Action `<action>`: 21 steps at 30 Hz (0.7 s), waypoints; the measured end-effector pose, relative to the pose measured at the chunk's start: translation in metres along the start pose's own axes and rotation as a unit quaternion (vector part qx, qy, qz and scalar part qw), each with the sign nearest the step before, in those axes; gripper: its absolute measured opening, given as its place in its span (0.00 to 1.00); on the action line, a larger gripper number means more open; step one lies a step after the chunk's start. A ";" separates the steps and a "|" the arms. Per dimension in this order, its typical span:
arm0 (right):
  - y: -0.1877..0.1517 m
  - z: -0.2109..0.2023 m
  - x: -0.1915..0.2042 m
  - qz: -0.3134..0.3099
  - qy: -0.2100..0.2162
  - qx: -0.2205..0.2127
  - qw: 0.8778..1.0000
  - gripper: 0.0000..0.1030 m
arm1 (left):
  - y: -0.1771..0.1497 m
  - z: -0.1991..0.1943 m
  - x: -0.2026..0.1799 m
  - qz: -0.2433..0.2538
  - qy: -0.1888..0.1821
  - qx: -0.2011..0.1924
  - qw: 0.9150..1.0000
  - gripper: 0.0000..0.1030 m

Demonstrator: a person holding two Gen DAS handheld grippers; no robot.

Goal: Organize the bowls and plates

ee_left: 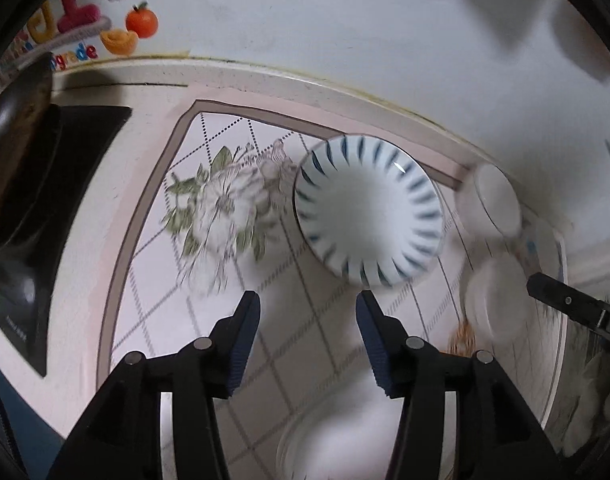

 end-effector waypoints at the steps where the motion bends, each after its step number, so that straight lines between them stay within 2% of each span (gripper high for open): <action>1: 0.015 0.006 -0.002 0.005 -0.004 -0.003 1.000 0.52 | 0.010 0.007 0.001 -0.004 0.001 0.005 1.000 0.46; 7: 0.085 0.057 -0.015 0.031 -0.016 0.021 0.999 0.51 | 0.059 0.046 0.000 -0.004 0.024 0.035 0.999 0.46; 15: 0.125 0.109 -0.026 0.030 -0.055 0.057 0.996 0.36 | 0.088 0.085 0.000 0.003 0.031 0.073 0.997 0.46; 17: 0.128 0.117 -0.028 0.032 -0.058 0.061 0.996 0.28 | 0.092 0.094 0.001 0.002 0.029 0.080 0.996 0.46; 18: 0.131 0.120 -0.029 0.031 -0.061 0.063 0.996 0.23 | 0.092 0.095 0.001 0.001 0.028 0.081 0.996 0.43; 19: 0.132 0.123 -0.031 0.029 -0.066 0.064 0.995 0.20 | 0.092 0.098 0.000 0.002 0.027 0.083 0.996 0.30; 20: 0.133 0.125 -0.033 0.026 -0.069 0.066 0.995 0.14 | 0.092 0.101 -0.001 0.004 0.025 0.088 0.996 0.23; 21: 0.134 0.127 -0.033 0.021 -0.074 0.067 0.995 0.12 | 0.092 0.102 -0.002 0.006 0.030 0.089 0.996 0.23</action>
Point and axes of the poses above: each gripper's, at about its wrist camera, not at the fingertips, and z roughly the way its jaws point, x to its left, y to its top, the point moved 4 cm from there along z, roughly the way its jaws point, and after that the axes turned 11 degrees about x, right-handed, at the moved point
